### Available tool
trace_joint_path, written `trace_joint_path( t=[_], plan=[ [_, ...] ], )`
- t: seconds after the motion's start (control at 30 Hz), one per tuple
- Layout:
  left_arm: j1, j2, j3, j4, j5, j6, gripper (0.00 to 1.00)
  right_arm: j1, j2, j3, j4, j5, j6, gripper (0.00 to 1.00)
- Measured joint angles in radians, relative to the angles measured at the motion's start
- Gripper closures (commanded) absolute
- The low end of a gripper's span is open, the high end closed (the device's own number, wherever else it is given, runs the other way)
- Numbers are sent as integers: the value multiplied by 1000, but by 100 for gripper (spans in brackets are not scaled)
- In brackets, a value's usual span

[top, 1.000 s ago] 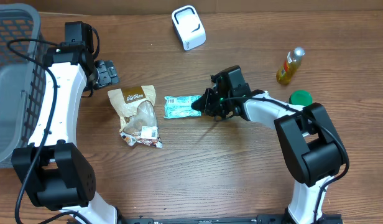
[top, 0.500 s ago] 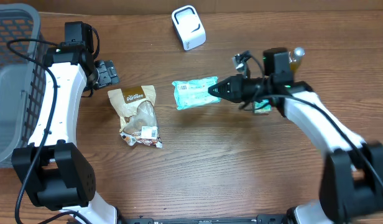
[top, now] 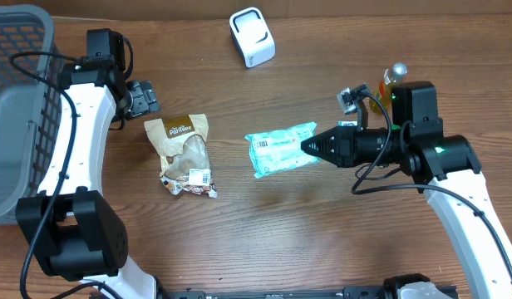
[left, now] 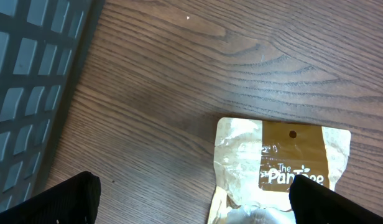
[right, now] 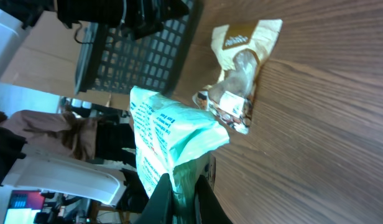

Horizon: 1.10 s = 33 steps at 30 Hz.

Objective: Scan the item barcode
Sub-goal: 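Lift the wet-wipes pack and carry it toward the white scanner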

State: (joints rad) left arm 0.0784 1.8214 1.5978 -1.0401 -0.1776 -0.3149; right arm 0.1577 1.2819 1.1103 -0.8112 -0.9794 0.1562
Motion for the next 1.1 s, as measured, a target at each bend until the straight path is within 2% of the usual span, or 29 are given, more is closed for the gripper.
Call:
trace_joint_path(
  t=[0.5,0.7,0.9,1.0,1.1],
  plan=[
    [0,0,0,0,0,0,0,0,-48,0,-19,38,-26,96],
    [0,0,0,0,0,0,0,0,-38,0,-19,208,-83,96],
    [0,0,0,0,0,0,0,0,72,10,5,304,-71,97],
    [0,0,0,-1,0,0,1,0,124,92,-59,322,-55,97],
    [0,0,0,0,0,0,1,1,194,333,-134,364,-51,97]
  ],
)
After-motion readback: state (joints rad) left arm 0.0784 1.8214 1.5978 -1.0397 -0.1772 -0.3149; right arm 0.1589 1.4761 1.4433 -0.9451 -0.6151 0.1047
